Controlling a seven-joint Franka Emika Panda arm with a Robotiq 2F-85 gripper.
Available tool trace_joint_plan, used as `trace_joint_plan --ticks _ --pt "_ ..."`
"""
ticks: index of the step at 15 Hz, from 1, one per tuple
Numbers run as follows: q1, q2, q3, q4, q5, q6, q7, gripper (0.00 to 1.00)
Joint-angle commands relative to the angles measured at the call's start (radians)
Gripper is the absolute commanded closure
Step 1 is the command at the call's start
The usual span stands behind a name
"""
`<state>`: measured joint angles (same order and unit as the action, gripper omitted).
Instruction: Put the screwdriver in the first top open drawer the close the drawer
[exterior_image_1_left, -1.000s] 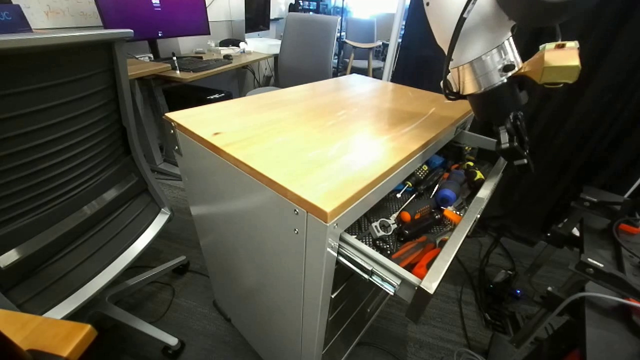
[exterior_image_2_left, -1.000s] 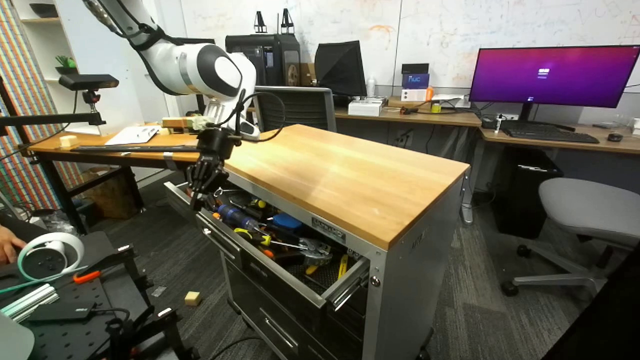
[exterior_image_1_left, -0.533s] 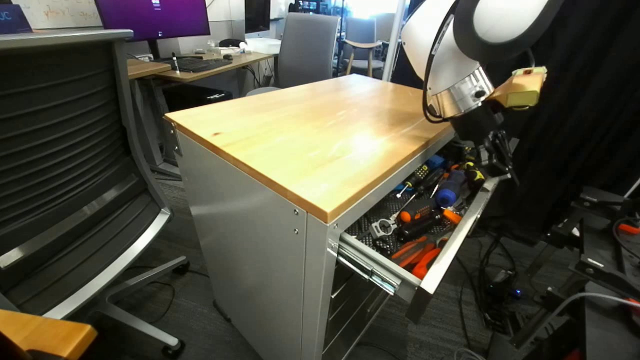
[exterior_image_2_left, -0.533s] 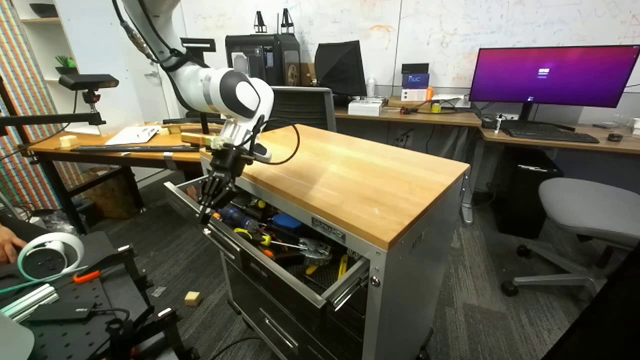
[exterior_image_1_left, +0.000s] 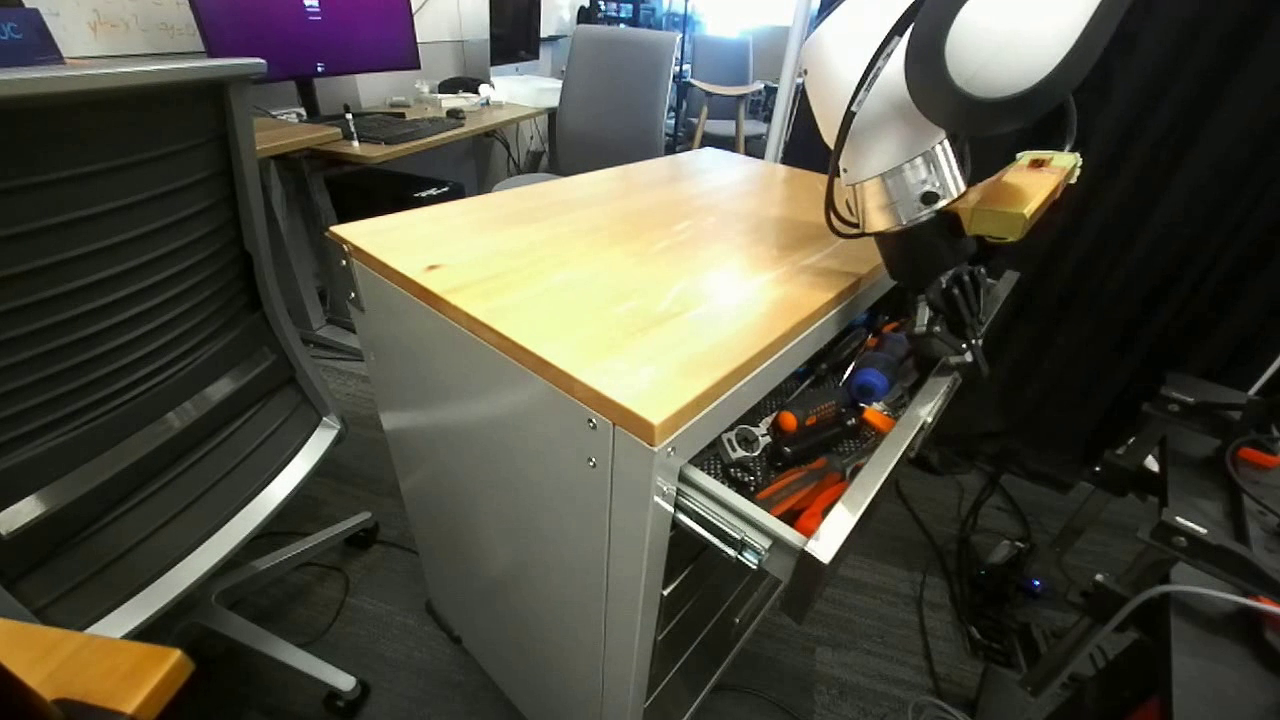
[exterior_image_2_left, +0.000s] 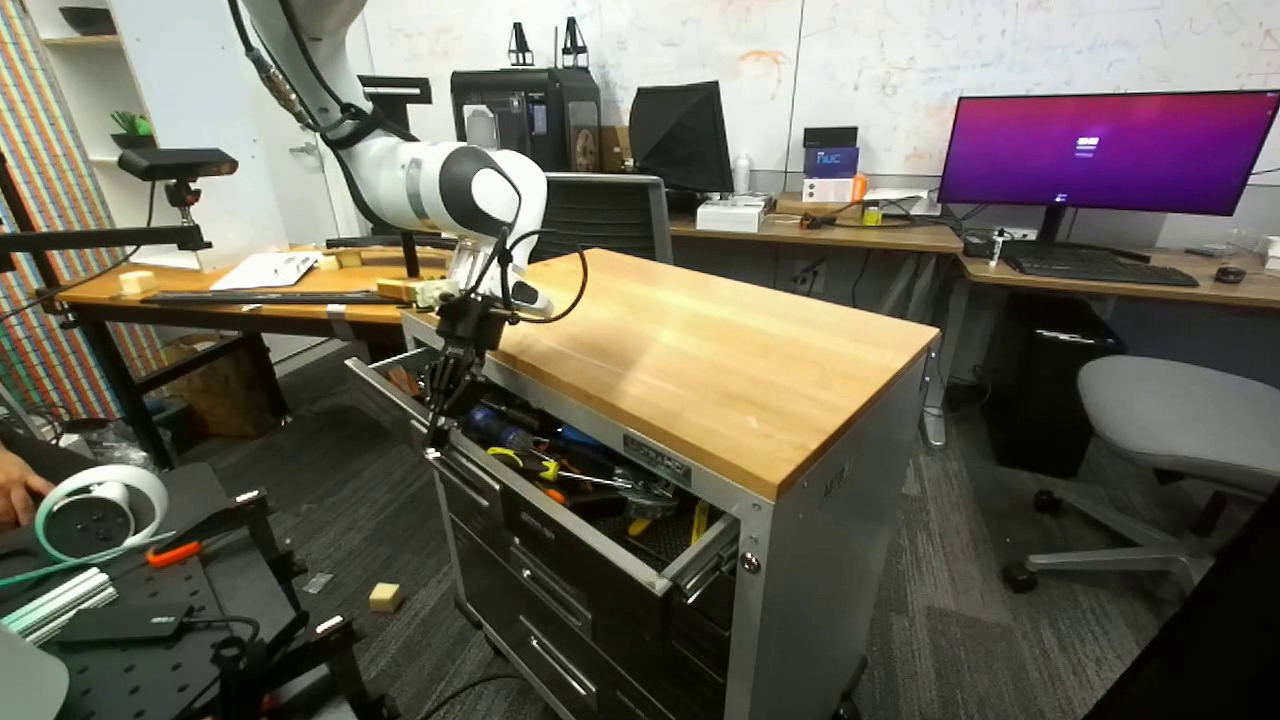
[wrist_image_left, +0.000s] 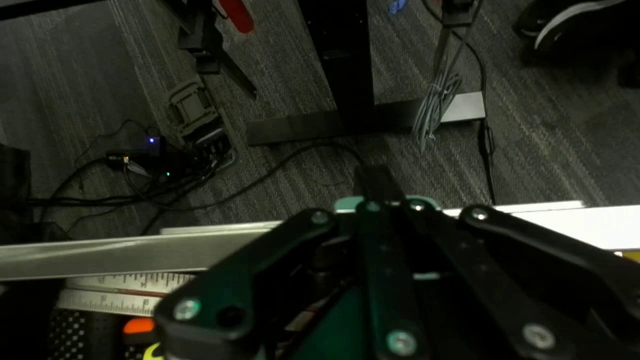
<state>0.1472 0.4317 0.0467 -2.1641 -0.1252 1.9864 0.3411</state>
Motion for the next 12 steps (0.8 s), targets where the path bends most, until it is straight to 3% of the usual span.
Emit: trace_joint_plan --ticks 1,7,12 --pt "0.027 -0.022 -0.019 -0.031 -0.029 0.172 0.081 1.0" --pt "0.073 -0.05 -0.052 -0.103 -0.13 0.408 0.239 1.0" --pt "0.143 -0.059 -0.125 -0.159 -0.276 0.618 0.435 1.0"
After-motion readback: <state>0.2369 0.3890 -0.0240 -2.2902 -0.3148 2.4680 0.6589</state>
